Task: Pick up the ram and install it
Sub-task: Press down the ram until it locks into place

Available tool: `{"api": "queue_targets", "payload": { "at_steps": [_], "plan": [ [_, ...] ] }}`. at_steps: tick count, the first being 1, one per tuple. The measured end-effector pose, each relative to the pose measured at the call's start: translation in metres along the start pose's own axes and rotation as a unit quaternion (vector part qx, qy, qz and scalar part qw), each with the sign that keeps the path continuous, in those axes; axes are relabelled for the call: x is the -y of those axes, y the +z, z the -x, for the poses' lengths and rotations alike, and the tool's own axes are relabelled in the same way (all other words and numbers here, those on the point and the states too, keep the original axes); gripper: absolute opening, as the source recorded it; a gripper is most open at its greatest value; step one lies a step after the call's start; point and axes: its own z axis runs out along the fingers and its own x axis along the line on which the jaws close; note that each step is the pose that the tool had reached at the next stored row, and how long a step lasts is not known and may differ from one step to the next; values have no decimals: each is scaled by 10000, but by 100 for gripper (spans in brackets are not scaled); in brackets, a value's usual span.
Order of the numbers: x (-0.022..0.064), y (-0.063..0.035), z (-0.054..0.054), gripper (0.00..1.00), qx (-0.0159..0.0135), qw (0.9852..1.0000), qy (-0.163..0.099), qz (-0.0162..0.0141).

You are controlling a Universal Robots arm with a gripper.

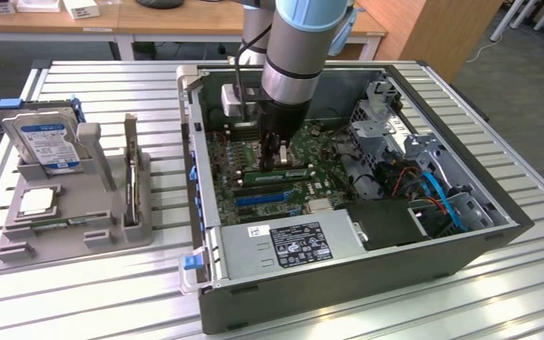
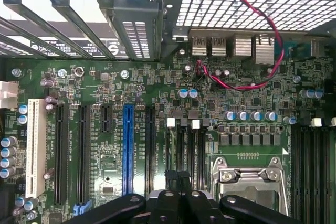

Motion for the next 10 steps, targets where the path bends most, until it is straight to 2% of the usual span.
{"api": "queue_targets", "payload": {
  "at_steps": [10],
  "plan": [
    [0, 17, -2, 11, -2, 10000, 0, 1]
  ]
}}
